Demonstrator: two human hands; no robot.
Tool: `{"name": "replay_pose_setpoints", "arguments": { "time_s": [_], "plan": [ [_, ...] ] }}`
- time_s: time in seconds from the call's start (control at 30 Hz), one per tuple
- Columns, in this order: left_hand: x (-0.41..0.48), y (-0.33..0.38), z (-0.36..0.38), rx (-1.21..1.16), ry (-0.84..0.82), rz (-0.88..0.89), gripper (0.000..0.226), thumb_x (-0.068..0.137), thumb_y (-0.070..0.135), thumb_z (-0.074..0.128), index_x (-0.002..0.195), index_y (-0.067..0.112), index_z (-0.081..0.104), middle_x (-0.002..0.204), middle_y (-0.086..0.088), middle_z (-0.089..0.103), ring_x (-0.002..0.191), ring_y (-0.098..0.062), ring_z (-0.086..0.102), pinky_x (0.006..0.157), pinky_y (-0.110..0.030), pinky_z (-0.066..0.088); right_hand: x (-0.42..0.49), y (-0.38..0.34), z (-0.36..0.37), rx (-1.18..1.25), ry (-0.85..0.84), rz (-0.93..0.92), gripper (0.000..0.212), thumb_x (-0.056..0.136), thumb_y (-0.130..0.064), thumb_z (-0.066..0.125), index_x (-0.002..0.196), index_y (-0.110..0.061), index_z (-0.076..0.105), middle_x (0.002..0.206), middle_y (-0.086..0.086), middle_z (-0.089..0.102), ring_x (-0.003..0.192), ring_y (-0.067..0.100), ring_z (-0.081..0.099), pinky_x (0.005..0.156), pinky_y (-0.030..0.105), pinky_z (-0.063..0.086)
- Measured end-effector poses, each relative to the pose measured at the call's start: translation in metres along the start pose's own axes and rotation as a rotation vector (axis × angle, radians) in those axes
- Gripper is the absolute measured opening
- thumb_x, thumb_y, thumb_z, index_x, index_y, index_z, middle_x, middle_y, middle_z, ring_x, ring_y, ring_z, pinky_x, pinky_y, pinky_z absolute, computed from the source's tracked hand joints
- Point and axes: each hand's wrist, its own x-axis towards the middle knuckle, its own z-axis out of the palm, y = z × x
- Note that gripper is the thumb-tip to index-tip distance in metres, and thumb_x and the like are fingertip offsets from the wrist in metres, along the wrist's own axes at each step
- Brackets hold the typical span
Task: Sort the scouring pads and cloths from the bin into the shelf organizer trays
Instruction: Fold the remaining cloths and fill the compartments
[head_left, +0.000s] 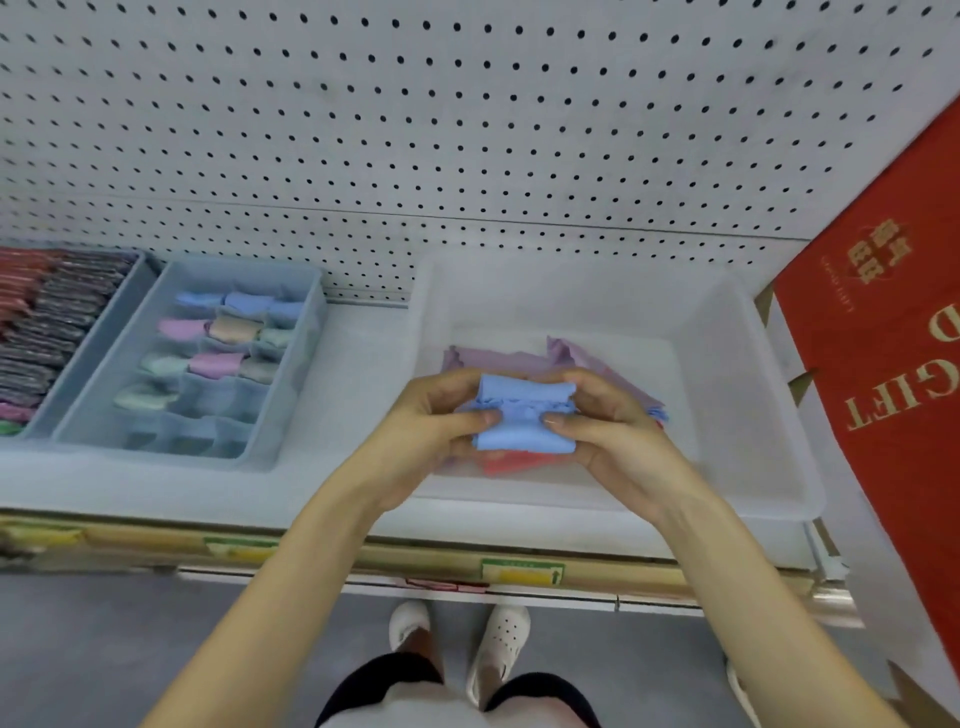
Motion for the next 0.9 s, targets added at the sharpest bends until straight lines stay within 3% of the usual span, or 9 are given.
{"name": "replay_pose_setpoints", "arguments": {
  "time_s": [0.1, 0.23, 0.33, 0.4, 0.5, 0.57, 0.67, 0.77, 0.9],
  "plan": [
    [-0.003, -0.004, -0.018, -0.152, 0.059, -0.020, 0.030, 0.083, -0.006, 0.059, 0.111, -0.001, 0.068, 0.121, -0.025, 0.064, 0.105, -0.037, 0.064, 0.085, -0.038, 0.058, 0.007, -0.005, 0.011, -0.172, 0.005, -0.070, 0.038, 0.078, 0.011, 0.060, 0.082, -0.025, 0.073, 0.086, -0.005, 0.068, 0.083, 0.009, 0.062, 0.071, 0.019, 0.048],
    [-0.009, 0.004, -0.046, -0.163, 0.058, 0.009, 0.045, 0.087, -0.018, 0.039, 0.079, 0.008, 0.074, 0.107, -0.016, 0.071, 0.103, -0.032, 0.067, 0.086, -0.037, 0.057, 0.022, -0.005, 0.034, -0.435, -0.007, -0.143, 0.055, 0.074, 0.019, 0.049, 0.077, -0.031, 0.073, 0.095, -0.004, 0.061, 0.091, 0.017, 0.059, 0.075, 0.026, 0.046],
    [-0.012, 0.010, -0.080, -0.259, 0.117, -0.045, 0.019, 0.090, -0.002, 0.045, 0.083, 0.006, 0.061, 0.092, -0.008, 0.067, 0.090, -0.029, 0.068, 0.081, -0.037, 0.059, 0.041, 0.004, 0.069, -0.544, 0.020, -0.177, 0.047, 0.068, 0.004, 0.046, 0.078, -0.032, 0.074, 0.097, -0.013, 0.060, 0.099, 0.018, 0.057, 0.079, 0.031, 0.046],
    [-0.015, 0.010, -0.109, -0.211, 0.184, -0.053, 0.005, 0.094, 0.010, 0.057, 0.089, 0.008, 0.056, 0.089, -0.005, 0.067, 0.086, -0.024, 0.070, 0.078, -0.034, 0.059, 0.057, 0.014, 0.101, -0.580, 0.029, -0.185, 0.033, 0.071, -0.007, 0.048, 0.079, -0.026, 0.074, 0.103, -0.008, 0.060, 0.102, 0.005, 0.056, 0.080, 0.017, 0.044],
    [-0.023, 0.010, -0.163, -0.012, 0.226, -0.067, 0.014, 0.089, 0.007, 0.065, 0.101, 0.003, 0.059, 0.092, -0.009, 0.066, 0.081, -0.016, 0.068, 0.071, -0.024, 0.058, 0.089, 0.036, 0.154, -0.629, 0.088, -0.220, 0.013, 0.075, -0.034, 0.060, 0.075, -0.026, 0.071, 0.106, 0.006, 0.060, 0.100, 0.003, 0.056, 0.079, 0.012, 0.042],
    [-0.028, 0.008, -0.205, 0.026, 0.209, -0.063, 0.014, 0.088, 0.000, 0.064, 0.101, 0.000, 0.061, 0.087, -0.010, 0.065, 0.077, -0.016, 0.064, 0.069, -0.022, 0.058, 0.112, 0.053, 0.187, -0.639, 0.129, -0.228, 0.009, 0.079, -0.023, 0.072, 0.073, -0.029, 0.067, 0.099, -0.002, 0.062, 0.093, 0.007, 0.059, 0.075, 0.017, 0.045],
    [-0.042, 0.000, -0.267, 0.103, 0.160, -0.052, 0.018, 0.086, 0.000, 0.067, 0.095, 0.013, 0.058, 0.075, 0.003, 0.067, 0.070, -0.011, 0.060, 0.064, -0.019, 0.051, 0.142, 0.074, 0.225, -0.672, 0.089, -0.111, 0.030, 0.077, -0.001, 0.076, 0.086, -0.021, 0.055, 0.093, -0.007, 0.064, 0.087, 0.013, 0.061, 0.072, 0.025, 0.048],
    [-0.055, -0.006, -0.318, 0.200, 0.081, -0.057, 0.025, 0.087, 0.003, 0.067, 0.093, 0.019, 0.048, 0.067, 0.007, 0.061, 0.064, -0.006, 0.054, 0.062, -0.016, 0.043, 0.164, 0.083, 0.262, -0.802, -0.037, 0.068, 0.029, 0.076, -0.008, 0.079, 0.091, -0.022, 0.058, 0.093, -0.006, 0.064, 0.086, 0.009, 0.060, 0.071, 0.020, 0.047],
    [-0.060, -0.008, -0.356, 0.198, 0.025, -0.064, 0.027, 0.088, 0.003, 0.065, 0.094, 0.017, 0.043, 0.072, 0.000, 0.068, 0.068, -0.010, 0.059, 0.064, -0.022, 0.044, 0.186, 0.094, 0.300, -0.915, -0.176, 0.124, 0.017, 0.079, -0.015, 0.076, 0.089, -0.012, 0.063, 0.079, -0.006, 0.058, 0.070, 0.003, 0.051, 0.067, 0.018, 0.040]
  ]
}}
